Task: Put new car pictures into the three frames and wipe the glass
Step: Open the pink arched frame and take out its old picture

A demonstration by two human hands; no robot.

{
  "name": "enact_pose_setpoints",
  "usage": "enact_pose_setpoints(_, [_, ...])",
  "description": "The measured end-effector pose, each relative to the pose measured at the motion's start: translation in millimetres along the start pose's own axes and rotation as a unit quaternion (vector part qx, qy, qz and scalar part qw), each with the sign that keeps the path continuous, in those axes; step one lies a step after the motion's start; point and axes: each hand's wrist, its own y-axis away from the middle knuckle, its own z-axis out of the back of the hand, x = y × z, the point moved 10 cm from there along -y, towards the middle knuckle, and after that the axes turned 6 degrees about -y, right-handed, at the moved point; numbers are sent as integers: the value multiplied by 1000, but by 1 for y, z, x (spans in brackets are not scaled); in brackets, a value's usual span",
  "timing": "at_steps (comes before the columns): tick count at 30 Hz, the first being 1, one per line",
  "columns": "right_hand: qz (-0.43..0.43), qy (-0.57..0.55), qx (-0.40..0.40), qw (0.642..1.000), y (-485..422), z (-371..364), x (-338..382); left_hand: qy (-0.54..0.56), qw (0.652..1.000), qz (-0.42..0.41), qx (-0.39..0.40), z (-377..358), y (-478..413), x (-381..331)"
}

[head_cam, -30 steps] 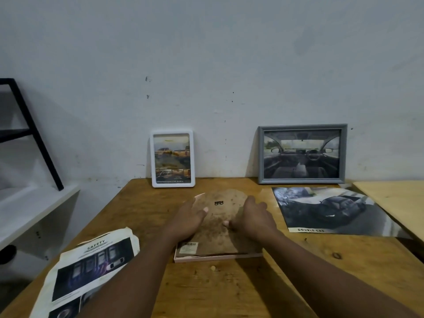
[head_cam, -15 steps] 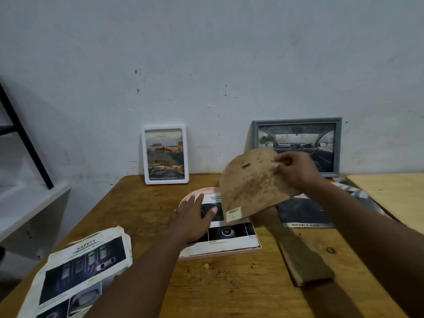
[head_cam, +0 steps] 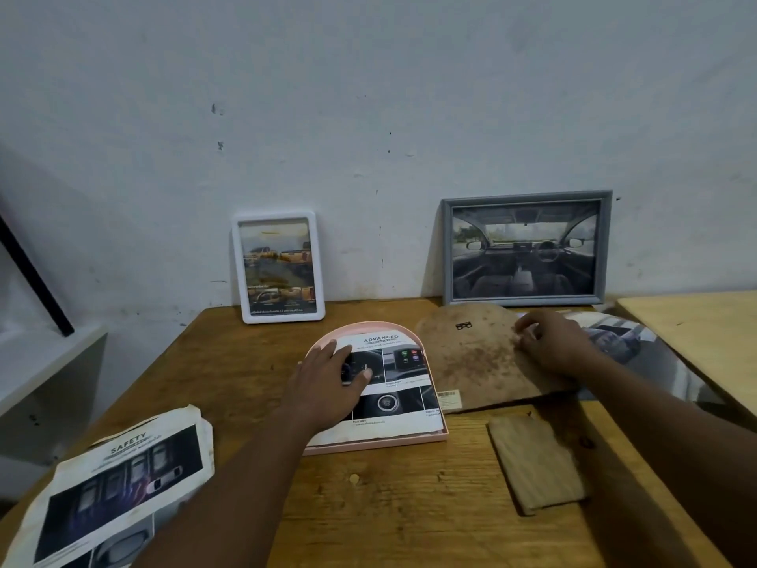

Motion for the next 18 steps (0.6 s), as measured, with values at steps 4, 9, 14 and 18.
enact_pose_setpoints(4, [32, 146, 10, 989, 7, -25, 21, 26, 1000, 3, -1, 2, 1, 1])
enact_pose_setpoints(9, [87, 86, -19, 992, 26, -43, 75, 34, 999, 3, -5, 3, -3, 4])
enact_pose_setpoints(14, [110, -29, 54, 992, 46, -84, 131, 64, 998, 8, -29, 10, -2, 8])
enact_pose_setpoints(18, [123, 52, 30, 991, 54, -101, 152, 39, 999, 6, -16, 14, 5, 13])
